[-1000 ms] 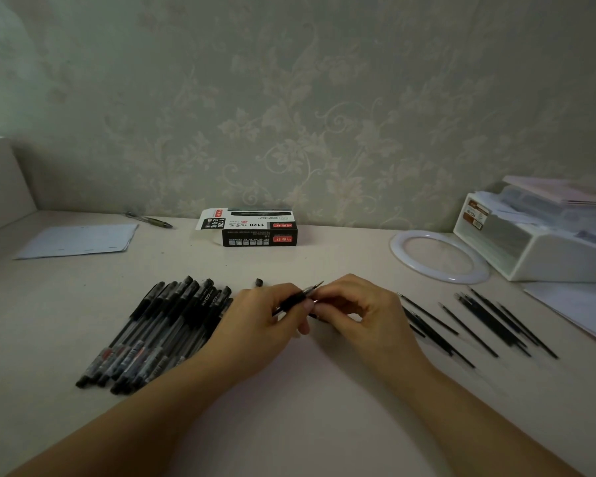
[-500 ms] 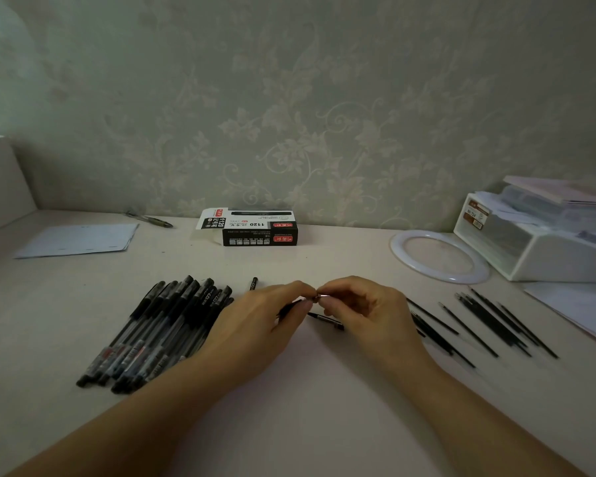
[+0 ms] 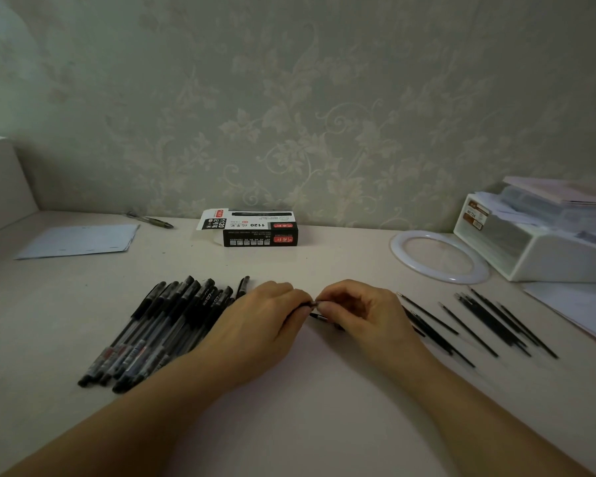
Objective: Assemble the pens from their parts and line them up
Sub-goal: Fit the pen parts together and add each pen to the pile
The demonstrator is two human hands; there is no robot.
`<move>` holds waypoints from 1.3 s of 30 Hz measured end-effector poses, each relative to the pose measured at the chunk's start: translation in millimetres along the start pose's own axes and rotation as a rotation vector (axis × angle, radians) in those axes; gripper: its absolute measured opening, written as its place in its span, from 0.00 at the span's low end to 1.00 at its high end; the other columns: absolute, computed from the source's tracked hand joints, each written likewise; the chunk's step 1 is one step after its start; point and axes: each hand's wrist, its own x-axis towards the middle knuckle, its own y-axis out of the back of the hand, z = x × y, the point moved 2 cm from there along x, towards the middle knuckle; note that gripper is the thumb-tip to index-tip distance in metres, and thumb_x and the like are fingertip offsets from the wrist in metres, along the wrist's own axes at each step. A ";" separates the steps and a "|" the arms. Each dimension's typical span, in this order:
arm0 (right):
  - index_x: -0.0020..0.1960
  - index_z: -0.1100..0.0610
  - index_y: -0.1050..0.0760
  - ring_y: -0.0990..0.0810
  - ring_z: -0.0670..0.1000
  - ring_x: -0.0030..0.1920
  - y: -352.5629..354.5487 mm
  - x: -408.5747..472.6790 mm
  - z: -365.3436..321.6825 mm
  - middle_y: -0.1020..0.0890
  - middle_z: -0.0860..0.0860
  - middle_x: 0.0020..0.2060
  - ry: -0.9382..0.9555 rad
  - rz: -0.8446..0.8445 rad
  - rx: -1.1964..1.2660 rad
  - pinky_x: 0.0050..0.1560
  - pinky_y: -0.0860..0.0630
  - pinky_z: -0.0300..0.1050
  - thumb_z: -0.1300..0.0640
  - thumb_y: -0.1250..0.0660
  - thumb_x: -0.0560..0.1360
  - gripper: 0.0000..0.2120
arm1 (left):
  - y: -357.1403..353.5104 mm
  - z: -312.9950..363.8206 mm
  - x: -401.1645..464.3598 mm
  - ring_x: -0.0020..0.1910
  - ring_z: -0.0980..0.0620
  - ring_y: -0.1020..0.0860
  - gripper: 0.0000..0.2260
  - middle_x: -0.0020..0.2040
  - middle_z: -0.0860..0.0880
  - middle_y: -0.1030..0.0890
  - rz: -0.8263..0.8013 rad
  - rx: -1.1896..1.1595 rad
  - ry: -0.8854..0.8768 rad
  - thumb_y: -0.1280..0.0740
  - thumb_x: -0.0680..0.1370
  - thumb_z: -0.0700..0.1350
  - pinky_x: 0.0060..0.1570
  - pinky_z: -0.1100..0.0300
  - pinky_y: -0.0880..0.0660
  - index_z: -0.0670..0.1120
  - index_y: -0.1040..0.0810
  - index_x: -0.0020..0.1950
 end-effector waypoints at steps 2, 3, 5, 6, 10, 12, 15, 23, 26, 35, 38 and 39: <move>0.42 0.52 0.19 0.21 0.40 0.36 -1.2 -0.5 -0.4 0.17 0.43 0.35 -0.011 -0.010 -0.061 0.40 0.27 0.30 0.55 0.32 0.78 0.07 | -0.7 0.2 0.8 0.44 0.54 0.27 0.10 0.43 0.54 0.23 0.019 0.015 -0.024 0.41 0.81 0.50 0.41 0.53 0.27 0.51 0.22 0.56; 0.40 0.52 0.21 0.24 0.40 0.34 -1.9 -0.5 -0.3 0.19 0.42 0.32 -0.009 -0.005 -0.103 0.37 0.29 0.31 0.52 0.34 0.79 0.11 | -0.7 0.7 1.0 0.43 0.54 0.27 0.10 0.43 0.54 0.23 0.032 0.021 -0.033 0.41 0.81 0.50 0.40 0.52 0.26 0.51 0.21 0.56; 0.37 0.56 0.25 0.28 0.42 0.31 -3.7 0.0 -1.1 0.23 0.45 0.29 0.008 0.012 -0.157 0.35 0.30 0.38 0.47 0.39 0.80 0.18 | -0.9 2.9 1.4 0.42 0.53 0.27 0.10 0.42 0.54 0.23 0.053 0.036 -0.049 0.40 0.81 0.50 0.38 0.52 0.26 0.51 0.21 0.56; 0.37 0.57 0.26 0.28 0.45 0.31 -4.5 0.0 -2.0 0.23 0.47 0.29 0.017 0.022 -0.158 0.36 0.29 0.42 0.44 0.40 0.80 0.20 | -1.3 4.0 1.5 0.41 0.52 0.27 0.10 0.42 0.53 0.23 0.057 0.043 -0.054 0.40 0.81 0.50 0.37 0.52 0.27 0.50 0.21 0.56; 0.45 0.50 0.23 0.24 0.50 0.36 -3.2 0.4 -3.9 0.19 0.43 0.39 0.025 0.036 -0.142 0.36 0.29 0.37 0.47 0.34 0.78 0.08 | -1.6 4.0 1.4 0.41 0.53 0.27 0.08 0.42 0.54 0.23 0.077 0.029 -0.019 0.39 0.81 0.49 0.38 0.54 0.27 0.51 0.21 0.55; 0.45 0.49 0.23 0.26 0.45 0.34 -2.6 0.2 -3.6 0.20 0.40 0.39 0.037 0.023 -0.144 0.35 0.29 0.33 0.51 0.32 0.78 0.03 | -1.7 3.2 1.0 0.42 0.54 0.27 0.09 0.43 0.54 0.23 0.080 0.022 -0.008 0.39 0.81 0.49 0.39 0.54 0.27 0.51 0.21 0.56; 0.42 0.49 0.23 0.27 0.41 0.33 -2.5 -0.2 -2.0 0.20 0.42 0.36 0.026 0.012 -0.147 0.35 0.30 0.34 0.51 0.33 0.79 0.07 | -2.4 3.2 0.9 0.42 0.54 0.27 0.09 0.42 0.54 0.23 0.067 -0.001 -0.017 0.39 0.81 0.49 0.40 0.52 0.27 0.50 0.21 0.56; 0.43 0.52 0.23 0.24 0.49 0.36 -4.7 1.5 -3.0 0.19 0.45 0.36 -0.002 0.026 -0.139 0.38 0.26 0.43 0.46 0.36 0.79 0.12 | -5.0 2.2 1.3 0.42 0.55 0.27 0.09 0.42 0.55 0.23 0.055 -0.023 -0.007 0.40 0.81 0.50 0.39 0.51 0.26 0.51 0.22 0.56; 0.43 0.51 0.22 0.27 0.42 0.34 -5.0 0.6 -3.6 0.20 0.42 0.36 0.025 -0.010 -0.145 0.35 0.31 0.33 0.50 0.35 0.79 0.08 | -4.6 2.0 1.6 0.41 0.55 0.27 0.09 0.41 0.55 0.23 0.056 -0.029 -0.003 0.40 0.81 0.50 0.39 0.51 0.26 0.51 0.22 0.56; 0.42 0.52 0.23 0.26 0.45 0.35 -6.0 1.1 -4.7 0.21 0.42 0.34 0.022 0.009 -0.116 0.37 0.29 0.36 0.45 0.38 0.79 0.13 | -3.6 2.7 1.6 0.42 0.54 0.26 0.09 0.42 0.54 0.23 0.069 -0.049 0.007 0.40 0.81 0.49 0.39 0.50 0.26 0.51 0.22 0.56; 0.41 0.50 0.24 0.27 0.43 0.34 -5.4 1.1 -3.2 0.22 0.42 0.34 0.036 -0.004 -0.125 0.36 0.30 0.33 0.51 0.37 0.80 0.10 | -4.3 1.7 1.7 0.42 0.55 0.26 0.09 0.43 0.55 0.22 0.075 -0.058 0.018 0.40 0.81 0.50 0.40 0.51 0.26 0.51 0.22 0.56; 0.40 0.50 0.25 0.28 0.42 0.33 -5.1 1.2 -2.9 0.23 0.42 0.32 0.041 -0.006 -0.126 0.36 0.31 0.33 0.51 0.37 0.81 0.11 | -4.6 2.3 1.6 0.42 0.55 0.26 0.09 0.42 0.55 0.22 0.073 -0.059 0.013 0.40 0.81 0.50 0.39 0.51 0.26 0.51 0.22 0.56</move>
